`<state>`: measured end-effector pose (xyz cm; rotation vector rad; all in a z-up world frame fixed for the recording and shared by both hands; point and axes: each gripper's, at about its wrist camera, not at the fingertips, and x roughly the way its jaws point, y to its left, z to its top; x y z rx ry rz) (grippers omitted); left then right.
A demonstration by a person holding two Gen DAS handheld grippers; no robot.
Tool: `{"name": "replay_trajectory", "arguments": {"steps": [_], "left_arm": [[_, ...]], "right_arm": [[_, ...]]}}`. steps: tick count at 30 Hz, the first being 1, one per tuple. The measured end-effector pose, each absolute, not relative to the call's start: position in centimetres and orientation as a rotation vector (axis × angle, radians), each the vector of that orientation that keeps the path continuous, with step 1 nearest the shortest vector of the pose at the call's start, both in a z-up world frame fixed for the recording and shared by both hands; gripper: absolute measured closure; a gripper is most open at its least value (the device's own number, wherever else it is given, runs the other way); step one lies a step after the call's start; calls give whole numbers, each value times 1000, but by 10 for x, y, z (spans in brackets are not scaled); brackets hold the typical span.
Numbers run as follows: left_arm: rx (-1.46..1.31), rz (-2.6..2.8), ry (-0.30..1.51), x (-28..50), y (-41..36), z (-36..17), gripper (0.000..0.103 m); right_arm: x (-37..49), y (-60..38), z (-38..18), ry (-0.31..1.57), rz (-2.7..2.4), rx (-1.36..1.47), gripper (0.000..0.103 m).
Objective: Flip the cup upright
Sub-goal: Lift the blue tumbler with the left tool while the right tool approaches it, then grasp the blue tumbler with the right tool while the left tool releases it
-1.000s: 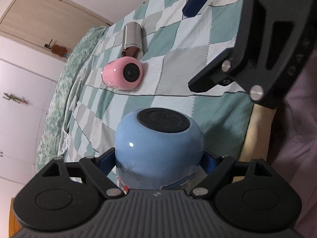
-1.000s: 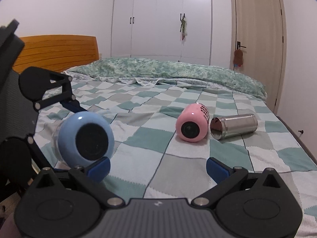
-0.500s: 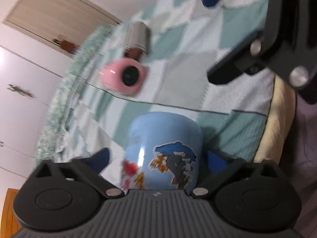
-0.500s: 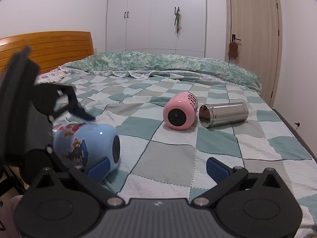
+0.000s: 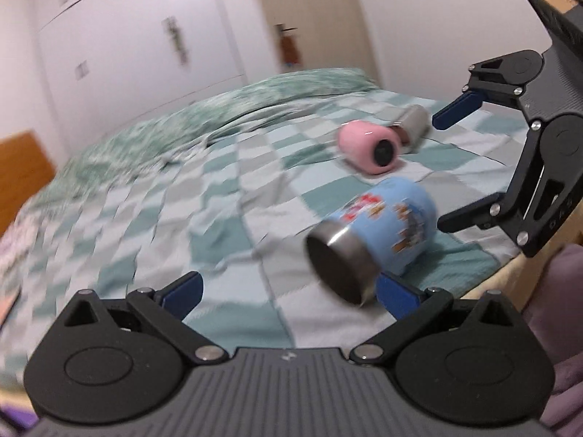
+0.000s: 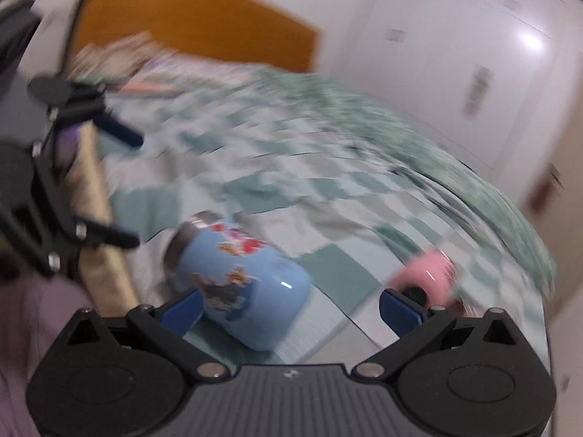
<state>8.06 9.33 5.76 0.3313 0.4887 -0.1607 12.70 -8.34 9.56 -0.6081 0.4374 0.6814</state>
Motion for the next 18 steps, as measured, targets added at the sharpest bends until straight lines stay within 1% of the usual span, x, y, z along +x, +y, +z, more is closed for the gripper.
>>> {"name": "replay_trajectory", "arguments": {"steps": [8, 13, 15, 16, 18], "left_arm": [[225, -167, 498, 83, 121, 38, 0], [210, -193, 499, 93, 124, 29, 0], [208, -197, 499, 94, 125, 27, 0], [206, -198, 501, 96, 126, 26, 0], [204, -198, 503, 96, 129, 24, 0]], "right_arm": [[148, -11, 80, 522, 829, -1015, 0], [156, 10, 64, 595, 854, -1179, 0], [161, 17, 56, 635, 860, -1225, 3], [164, 20, 53, 654, 866, -1239, 8], [168, 25, 49, 681, 852, -1267, 10]]}}
